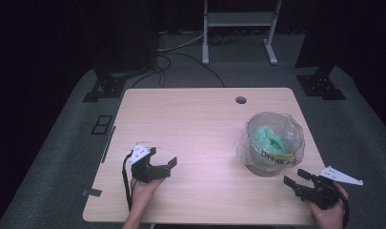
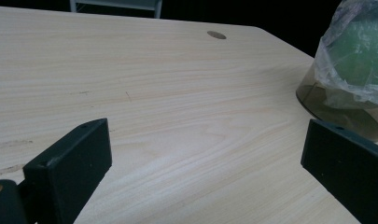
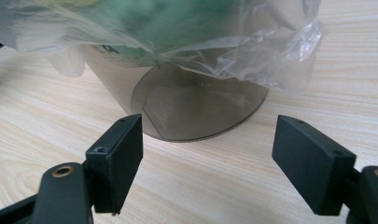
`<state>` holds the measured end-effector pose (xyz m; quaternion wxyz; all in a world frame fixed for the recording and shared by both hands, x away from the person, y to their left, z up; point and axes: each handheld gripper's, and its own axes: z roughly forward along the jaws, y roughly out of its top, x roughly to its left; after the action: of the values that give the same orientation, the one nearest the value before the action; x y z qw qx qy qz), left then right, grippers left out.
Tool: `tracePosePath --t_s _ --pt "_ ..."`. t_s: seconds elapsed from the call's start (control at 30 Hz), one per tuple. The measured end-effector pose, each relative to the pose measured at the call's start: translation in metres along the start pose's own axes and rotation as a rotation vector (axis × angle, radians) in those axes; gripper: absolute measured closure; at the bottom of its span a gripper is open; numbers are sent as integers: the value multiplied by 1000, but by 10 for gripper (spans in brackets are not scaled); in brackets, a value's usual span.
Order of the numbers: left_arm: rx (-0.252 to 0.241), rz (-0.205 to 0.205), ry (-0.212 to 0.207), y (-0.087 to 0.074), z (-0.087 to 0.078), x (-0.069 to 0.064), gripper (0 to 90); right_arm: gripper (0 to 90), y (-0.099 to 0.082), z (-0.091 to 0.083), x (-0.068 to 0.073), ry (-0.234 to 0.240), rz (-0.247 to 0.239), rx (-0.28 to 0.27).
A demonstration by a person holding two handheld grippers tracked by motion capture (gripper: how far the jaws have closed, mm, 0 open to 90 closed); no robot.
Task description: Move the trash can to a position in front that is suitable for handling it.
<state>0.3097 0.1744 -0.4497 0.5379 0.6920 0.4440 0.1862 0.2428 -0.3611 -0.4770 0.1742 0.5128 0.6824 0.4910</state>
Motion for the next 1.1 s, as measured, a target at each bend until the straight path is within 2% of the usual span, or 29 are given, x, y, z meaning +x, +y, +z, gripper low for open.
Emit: tracePosePath --t_s 0.27,0.37,0.5,0.63,0.83,1.1 --pt "0 -1 -4 0 0 0 5 239 0 -2 -3 -18 23 -2" --pt "-2 5 -3 0 -2 1 5 239 1 -2 -3 -39 29 0" --pt "-7 -10 -5 0 -2 3 5 239 5 -4 -6 -66 33 -5" --pt "-7 -4 -5 0 -2 3 5 239 7 -3 -9 -70 48 -16" --pt "-2 -3 -4 0 -1 3 5 239 7 1 -8 -68 35 0" --pt "-3 -2 -8 0 -1 2 5 239 11 -1 -17 -121 56 -3"
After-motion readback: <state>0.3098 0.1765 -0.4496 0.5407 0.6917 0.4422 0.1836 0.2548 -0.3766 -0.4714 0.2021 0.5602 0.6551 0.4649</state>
